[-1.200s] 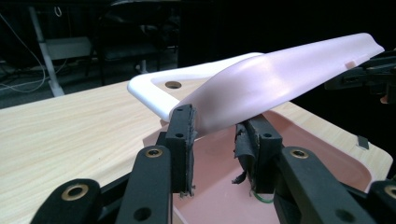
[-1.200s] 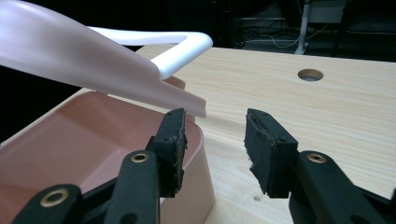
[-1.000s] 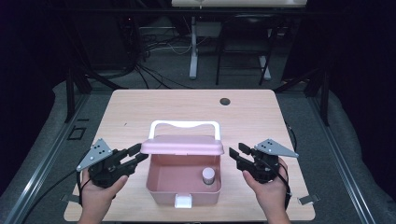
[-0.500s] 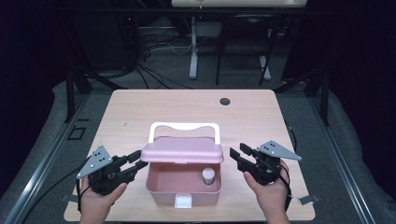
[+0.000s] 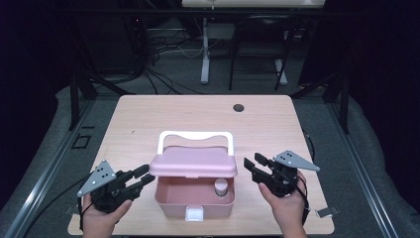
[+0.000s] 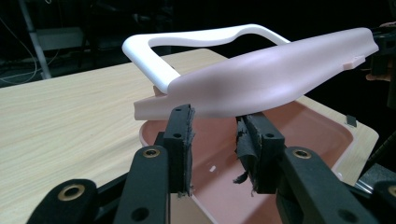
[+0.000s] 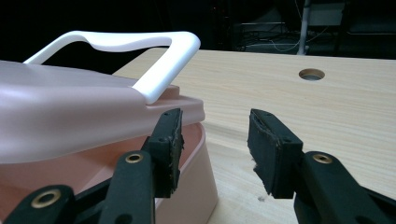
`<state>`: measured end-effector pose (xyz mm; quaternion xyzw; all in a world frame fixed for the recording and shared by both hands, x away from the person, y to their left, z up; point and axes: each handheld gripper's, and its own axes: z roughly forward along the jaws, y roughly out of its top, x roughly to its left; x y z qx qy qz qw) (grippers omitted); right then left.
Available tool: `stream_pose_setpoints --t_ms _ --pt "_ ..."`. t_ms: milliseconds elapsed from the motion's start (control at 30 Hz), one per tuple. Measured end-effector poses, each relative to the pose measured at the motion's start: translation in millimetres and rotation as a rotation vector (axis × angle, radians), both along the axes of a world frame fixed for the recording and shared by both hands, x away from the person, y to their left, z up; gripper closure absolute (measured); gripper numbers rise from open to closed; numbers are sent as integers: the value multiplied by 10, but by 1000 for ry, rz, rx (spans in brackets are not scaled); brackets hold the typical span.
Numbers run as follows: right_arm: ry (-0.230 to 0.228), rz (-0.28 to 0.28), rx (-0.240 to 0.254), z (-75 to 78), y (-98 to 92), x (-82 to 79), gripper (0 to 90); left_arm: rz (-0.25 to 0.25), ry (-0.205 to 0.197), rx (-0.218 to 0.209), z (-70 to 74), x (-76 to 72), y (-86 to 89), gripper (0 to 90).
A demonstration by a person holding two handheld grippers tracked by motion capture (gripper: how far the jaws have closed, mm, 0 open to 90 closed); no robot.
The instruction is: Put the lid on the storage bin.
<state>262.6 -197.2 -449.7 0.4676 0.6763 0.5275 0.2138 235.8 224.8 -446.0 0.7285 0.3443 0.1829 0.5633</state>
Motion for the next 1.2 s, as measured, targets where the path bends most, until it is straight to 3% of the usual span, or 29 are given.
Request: stream_pose_setpoints --t_ms 1200 --pt "21 -5 8 -84 -11 11 542 -15 23 14 -163 -144 13 714"
